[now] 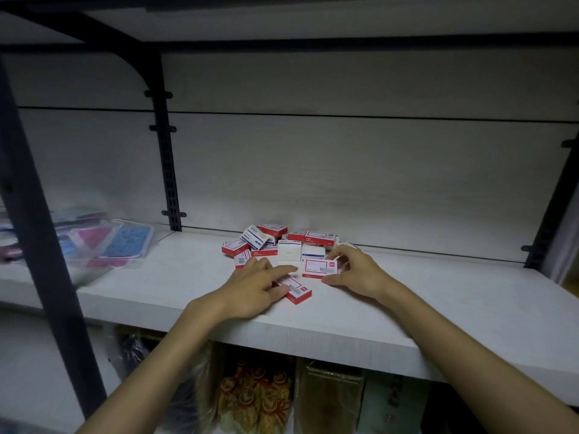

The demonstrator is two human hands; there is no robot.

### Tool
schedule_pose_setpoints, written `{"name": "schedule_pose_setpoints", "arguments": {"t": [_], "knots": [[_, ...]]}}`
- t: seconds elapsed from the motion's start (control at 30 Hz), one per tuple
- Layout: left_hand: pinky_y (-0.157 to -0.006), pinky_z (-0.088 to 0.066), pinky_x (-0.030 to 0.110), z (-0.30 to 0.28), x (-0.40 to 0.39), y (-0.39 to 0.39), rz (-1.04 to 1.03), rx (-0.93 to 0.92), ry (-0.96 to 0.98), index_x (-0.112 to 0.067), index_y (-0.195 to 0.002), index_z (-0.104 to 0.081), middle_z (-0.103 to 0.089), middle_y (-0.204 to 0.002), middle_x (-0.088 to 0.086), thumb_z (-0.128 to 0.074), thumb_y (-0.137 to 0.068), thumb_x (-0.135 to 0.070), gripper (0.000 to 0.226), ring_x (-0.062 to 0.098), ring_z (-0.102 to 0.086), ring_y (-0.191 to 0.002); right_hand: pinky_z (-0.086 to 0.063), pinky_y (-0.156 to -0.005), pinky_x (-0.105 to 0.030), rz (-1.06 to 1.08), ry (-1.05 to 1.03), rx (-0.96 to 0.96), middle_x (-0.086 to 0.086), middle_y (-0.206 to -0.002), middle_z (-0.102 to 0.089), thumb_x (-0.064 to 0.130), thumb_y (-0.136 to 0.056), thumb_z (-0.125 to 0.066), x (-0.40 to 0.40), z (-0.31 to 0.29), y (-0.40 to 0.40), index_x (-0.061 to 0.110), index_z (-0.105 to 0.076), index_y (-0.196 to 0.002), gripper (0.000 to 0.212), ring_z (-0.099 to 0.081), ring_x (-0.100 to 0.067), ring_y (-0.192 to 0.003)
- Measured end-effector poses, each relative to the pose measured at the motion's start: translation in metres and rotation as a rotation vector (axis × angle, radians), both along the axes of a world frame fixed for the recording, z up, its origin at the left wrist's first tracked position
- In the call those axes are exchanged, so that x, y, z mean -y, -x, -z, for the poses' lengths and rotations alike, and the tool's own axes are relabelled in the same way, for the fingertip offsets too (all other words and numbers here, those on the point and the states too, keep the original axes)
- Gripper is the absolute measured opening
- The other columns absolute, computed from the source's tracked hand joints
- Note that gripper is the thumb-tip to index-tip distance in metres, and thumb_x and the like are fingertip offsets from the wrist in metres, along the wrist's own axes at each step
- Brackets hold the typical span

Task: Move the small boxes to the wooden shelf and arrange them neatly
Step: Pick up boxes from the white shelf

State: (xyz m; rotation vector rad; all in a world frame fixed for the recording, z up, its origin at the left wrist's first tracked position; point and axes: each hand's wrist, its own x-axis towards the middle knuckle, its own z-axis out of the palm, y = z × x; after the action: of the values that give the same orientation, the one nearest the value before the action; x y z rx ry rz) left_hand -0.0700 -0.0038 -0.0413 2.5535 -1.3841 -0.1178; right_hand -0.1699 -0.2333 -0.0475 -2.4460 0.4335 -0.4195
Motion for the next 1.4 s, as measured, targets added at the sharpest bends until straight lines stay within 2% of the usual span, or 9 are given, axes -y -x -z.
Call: {"name": "schedule_pose_setpoints", "arguments": {"t": [0.17,0.27,0.4,0.5,0.57,0.77,0.9,1.13,1.4], "knots": [[-0.102,-0.034,0.037,-0.001,0.001,-0.002,-0.026,-0.075,-0.002,-0.046,-0.136,-0.045,-0.04,-0.112,-0.002,-0.041,-0.1,-0.056,0.038,0.015,-0.034,-0.111,-0.049,-0.058,-0.016,-0.024,-0.206,0.084,0.005,-0.087,-0.068,0.004,-0.072,-0.086,0.0,-0.001,0.004,0.015,-0.06,-0.105,0.044,-0.065,-0.008,-0.077],[-0.099,-0.04,0.037,0.002,-0.003,-0.003,-0.051,-0.092,0.089,-0.031,-0.122,-0.053,-0.046,-0.113,-0.004,-0.052,-0.094,-0.059,0.039,0.014,-0.04,-0.109,-0.058,-0.073,-0.031,-0.008,-0.304,0.105,-0.002,-0.086,-0.073,0.0,-0.07,-0.086,0.003,0.0,0.002,0.015,-0.061,-0.103,0.044,-0.069,-0.011,-0.074],[-0.079,-0.052,0.025,0.006,-0.006,-0.003,-0.092,-0.188,0.327,-0.029,-0.117,-0.047,-0.056,-0.105,-0.018,-0.067,-0.091,-0.046,0.037,0.006,-0.057,-0.097,-0.059,-0.085,-0.039,0.004,-0.451,0.153,-0.014,-0.096,-0.076,-0.003,-0.072,-0.084,0.003,0.001,0.0,0.014,-0.062,-0.107,0.045,-0.074,-0.027,-0.091],[-0.065,-0.052,0.015,0.006,-0.007,-0.003,-0.114,-0.387,0.568,-0.023,-0.113,-0.052,-0.069,-0.096,-0.013,-0.074,-0.089,-0.024,0.033,0.004,-0.067,-0.08,-0.061,-0.08,-0.04,-0.018,-0.654,0.249,-0.024,-0.098,-0.075,-0.015,-0.08,-0.072,-0.003,-0.003,0.008,-0.001,-0.054,-0.116,0.043,-0.073,-0.036,-0.085],[-0.069,-0.06,0.029,0.004,-0.005,-0.002,-0.081,-0.6,0.722,-0.017,-0.112,-0.055,-0.076,-0.082,0.005,-0.073,-0.089,-0.01,0.03,0.02,-0.072,-0.068,-0.062,-0.081,-0.042,-0.019,-0.731,0.327,-0.024,-0.098,-0.075,-0.016,-0.083,-0.068,-0.008,-0.008,0.021,-0.003,-0.052,-0.118,0.041,-0.073,-0.037,-0.084],[-0.064,-0.059,0.025,-0.013,0.027,0.033,0.114,-0.943,1.013,-0.007,-0.114,-0.063,-0.075,-0.095,0.015,-0.067,-0.089,0.008,0.029,0.025,-0.072,-0.068,-0.062,-0.079,-0.033,0.035,-0.764,0.505,-0.022,-0.105,-0.074,-0.015,-0.083,-0.068,-0.026,-0.03,0.097,0.003,-0.056,-0.116,0.039,-0.075,-0.035,-0.084],[-0.069,-0.061,0.028,-0.022,0.06,0.086,0.256,-1.073,1.025,-0.009,-0.113,-0.065,-0.075,-0.099,0.016,-0.071,-0.082,0.012,0.038,0.031,-0.075,-0.077,-0.06,-0.089,-0.04,0.124,-0.737,0.58,-0.019,-0.104,-0.075,-0.014,-0.084,-0.068,-0.035,-0.039,0.162,0.006,-0.056,-0.118,0.041,-0.073,-0.039,-0.092],[-0.072,-0.061,0.029,-0.024,0.104,0.173,0.424,-1.038,0.871,-0.011,-0.115,-0.063,-0.076,-0.101,0.01,-0.074,-0.079,0.012,0.045,0.032,-0.076,-0.081,-0.061,-0.087,-0.038,0.237,-0.68,0.629,-0.017,-0.106,-0.075,-0.01,-0.083,-0.068,-0.018,-0.044,0.281,0.007,-0.059,-0.122,0.044,-0.073,-0.036,-0.099],[-0.085,-0.057,0.024,-0.013,0.169,0.293,0.508,-0.857,0.819,-0.017,-0.109,-0.066,-0.077,-0.102,-0.004,-0.082,-0.075,0.001,0.041,0.012,-0.071,-0.098,-0.061,-0.085,-0.034,0.257,-0.706,0.682,-0.02,-0.11,-0.074,-0.012,-0.079,-0.07,0.031,-0.028,0.409,0.003,-0.056,-0.122,0.048,-0.072,-0.03,-0.102]]}}
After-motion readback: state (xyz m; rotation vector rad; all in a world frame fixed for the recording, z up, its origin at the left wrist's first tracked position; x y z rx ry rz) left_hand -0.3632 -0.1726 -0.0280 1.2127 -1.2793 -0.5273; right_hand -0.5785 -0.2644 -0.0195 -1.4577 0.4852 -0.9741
